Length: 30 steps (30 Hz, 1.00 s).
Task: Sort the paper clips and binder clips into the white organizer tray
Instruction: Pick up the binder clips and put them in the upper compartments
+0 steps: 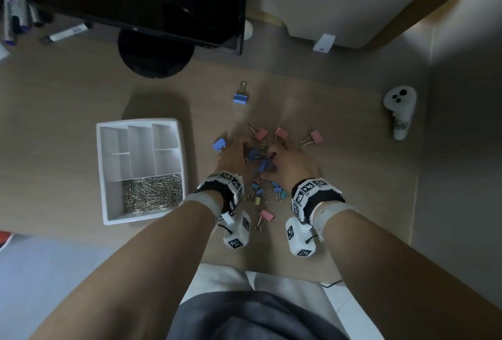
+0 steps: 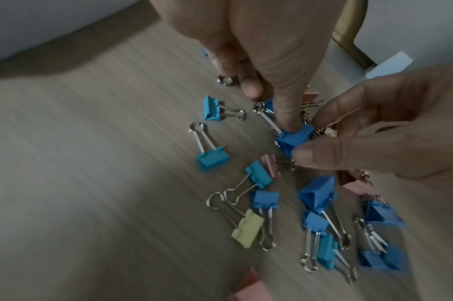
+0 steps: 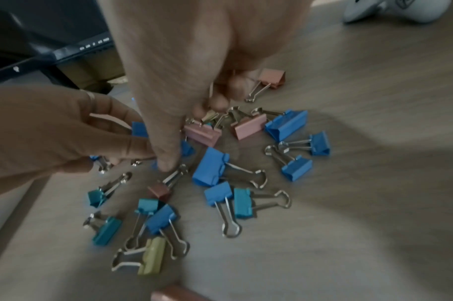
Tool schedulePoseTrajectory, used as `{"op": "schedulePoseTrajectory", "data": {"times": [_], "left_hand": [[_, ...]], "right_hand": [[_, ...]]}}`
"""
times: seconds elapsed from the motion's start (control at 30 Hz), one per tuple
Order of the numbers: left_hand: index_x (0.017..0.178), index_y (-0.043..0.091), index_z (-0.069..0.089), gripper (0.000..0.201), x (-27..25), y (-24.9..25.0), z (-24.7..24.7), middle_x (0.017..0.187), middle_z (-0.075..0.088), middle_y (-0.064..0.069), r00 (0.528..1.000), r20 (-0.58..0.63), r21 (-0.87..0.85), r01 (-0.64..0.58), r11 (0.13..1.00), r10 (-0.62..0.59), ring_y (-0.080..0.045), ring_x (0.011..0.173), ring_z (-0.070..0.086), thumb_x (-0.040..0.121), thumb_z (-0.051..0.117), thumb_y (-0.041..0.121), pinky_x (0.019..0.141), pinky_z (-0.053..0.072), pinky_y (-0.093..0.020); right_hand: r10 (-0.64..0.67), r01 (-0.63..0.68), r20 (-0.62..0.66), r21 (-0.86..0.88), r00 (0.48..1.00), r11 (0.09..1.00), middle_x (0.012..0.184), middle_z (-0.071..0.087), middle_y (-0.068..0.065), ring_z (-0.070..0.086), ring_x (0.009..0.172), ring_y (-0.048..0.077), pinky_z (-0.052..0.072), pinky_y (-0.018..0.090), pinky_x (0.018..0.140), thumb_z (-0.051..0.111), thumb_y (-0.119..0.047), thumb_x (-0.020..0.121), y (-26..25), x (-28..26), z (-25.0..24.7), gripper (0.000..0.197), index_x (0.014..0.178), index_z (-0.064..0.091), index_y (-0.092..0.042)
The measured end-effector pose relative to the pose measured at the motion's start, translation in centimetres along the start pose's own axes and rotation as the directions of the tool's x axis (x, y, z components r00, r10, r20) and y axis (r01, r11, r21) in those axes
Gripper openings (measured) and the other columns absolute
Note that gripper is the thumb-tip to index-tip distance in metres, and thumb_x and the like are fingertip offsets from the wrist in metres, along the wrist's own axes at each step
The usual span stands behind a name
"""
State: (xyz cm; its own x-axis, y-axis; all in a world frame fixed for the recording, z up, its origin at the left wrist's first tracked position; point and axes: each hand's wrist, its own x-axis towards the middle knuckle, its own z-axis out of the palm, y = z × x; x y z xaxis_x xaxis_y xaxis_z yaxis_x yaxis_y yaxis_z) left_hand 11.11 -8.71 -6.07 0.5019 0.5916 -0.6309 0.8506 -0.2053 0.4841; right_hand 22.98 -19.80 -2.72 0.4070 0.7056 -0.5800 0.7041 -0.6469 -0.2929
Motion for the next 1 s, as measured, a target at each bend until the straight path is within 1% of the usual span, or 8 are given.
{"op": "schedulePoseTrajectory", "data": {"times": [0.1, 0.2, 0.3, 0.4, 0.53, 0.77, 0.87, 1.0], "left_hand": [[0.107, 0.017, 0.056, 0.039, -0.6, -0.3, 0.4, 0.095, 0.059, 0.002, 0.999, -0.044, -0.152, 0.002, 0.988, -0.009, -0.019, 0.091, 0.06, 0.075, 0.069, 0.035, 0.076, 0.04, -0.024], [0.117, 0.011, 0.06, 0.035, -1.0, -1.2, 0.0, 0.104, 0.063, 0.0, 0.993, -0.112, -0.191, 0.004, 0.982, -0.026, -0.014, 0.096, 0.06, 0.085, 0.068, 0.022, 0.078, 0.038, -0.016], [0.114, 0.018, 0.063, 0.029, -1.9, -2.0, -1.0, 0.099, 0.066, -0.001, 0.973, -0.217, -0.235, 0.03, 0.971, -0.083, -0.014, 0.085, 0.059, 0.086, 0.066, 0.024, 0.062, 0.036, -0.007], [0.116, 0.019, 0.058, 0.033, -2.5, -1.7, -1.8, 0.094, 0.064, 0.0, 0.957, -0.201, -0.369, 0.125, 0.921, -0.21, -0.018, 0.084, 0.061, 0.086, 0.066, 0.028, 0.07, 0.049, -0.023], [0.101, 0.017, 0.053, 0.027, -2.9, -2.0, -2.0, 0.093, 0.07, -0.01, 0.933, -0.122, -0.583, 0.208, 0.786, -0.338, -0.027, 0.081, 0.07, 0.077, 0.063, 0.026, 0.079, 0.058, -0.043], [0.102, 0.01, 0.061, 0.022, -2.3, -4.1, -2.1, 0.078, 0.072, -0.011, 0.911, -0.005, -0.711, 0.287, 0.643, -0.412, -0.029, 0.072, 0.07, 0.081, 0.06, 0.017, 0.074, 0.058, -0.045], [0.084, 0.022, 0.058, 0.013, -2.7, -3.2, -2.5, 0.071, 0.07, -0.003, 0.902, -0.064, -0.65, 0.287, 0.704, -0.427, -0.026, 0.074, 0.072, 0.072, 0.06, 0.019, 0.069, 0.06, -0.04], [0.1, 0.012, 0.051, 0.014, -3.3, -0.8, -2.9, 0.075, 0.061, -0.004, 0.914, -0.075, -0.604, 0.277, 0.747, -0.4, -0.014, 0.057, 0.058, 0.087, 0.054, 0.013, 0.047, 0.044, -0.022]], "right_hand": [[0.022, -0.022, 0.035, -0.025, 0.999, 0.999, 0.137, 0.047, 0.004, 0.056, 0.113, 0.032, 0.05, 0.038, 0.087, 0.08, -0.053, 0.073, -0.5, 0.1, 1.0, 0.057, 0.117, 0.058, -0.023], [0.023, -0.025, -0.039, -0.03, 0.999, 0.999, 0.136, 0.049, 0.004, 0.057, 0.113, 0.032, 0.05, 0.037, 0.087, 0.074, -0.053, 0.079, -1.1, 0.0, 1.6, 0.04, 0.107, 0.067, -0.026], [0.004, -0.005, -0.099, -0.011, 0.995, 1.0, 0.127, 0.052, 0.005, 0.06, 0.107, 0.032, 0.051, 0.037, 0.082, 0.075, -0.047, 0.081, -1.4, -0.3, 1.4, 0.041, 0.111, 0.063, -0.023], [-0.081, 0.075, -0.099, -0.06, 0.992, 0.995, 0.13, 0.052, 0.008, 0.058, 0.111, 0.034, 0.05, 0.041, 0.088, 0.079, -0.039, 0.078, -1.6, 0.0, 0.8, 0.063, 0.133, 0.051, -0.025], [-0.129, 0.12, -0.113, -0.086, 0.985, 0.989, 0.129, 0.053, 0.007, 0.065, 0.099, 0.034, 0.055, 0.044, 0.085, 0.075, -0.028, 0.08, -3.0, 1.0, 1.4, 0.043, 0.12, 0.06, -0.034], [-0.133, 0.111, -0.154, -0.143, 0.979, 0.983, 0.109, 0.068, 0.002, 0.067, 0.097, 0.028, 0.052, 0.035, 0.081, 0.065, -0.031, 0.09, -3.2, 0.7, 0.6, 0.011, 0.101, 0.066, -0.027], [-0.129, 0.133, -0.167, 0.013, 0.978, 0.991, 0.093, 0.069, -0.007, 0.067, 0.092, 0.024, 0.053, 0.034, 0.082, 0.058, -0.026, 0.094, -2.8, 0.3, -0.5, 0.02, 0.114, 0.061, -0.026], [-0.019, 0.13, -0.342, 0.303, 0.94, 0.944, 0.084, 0.066, -0.008, 0.067, 0.08, 0.022, 0.056, 0.039, 0.074, 0.064, -0.023, 0.092, -3.0, 0.8, -1.5, 0.014, 0.102, 0.054, -0.021]]}}
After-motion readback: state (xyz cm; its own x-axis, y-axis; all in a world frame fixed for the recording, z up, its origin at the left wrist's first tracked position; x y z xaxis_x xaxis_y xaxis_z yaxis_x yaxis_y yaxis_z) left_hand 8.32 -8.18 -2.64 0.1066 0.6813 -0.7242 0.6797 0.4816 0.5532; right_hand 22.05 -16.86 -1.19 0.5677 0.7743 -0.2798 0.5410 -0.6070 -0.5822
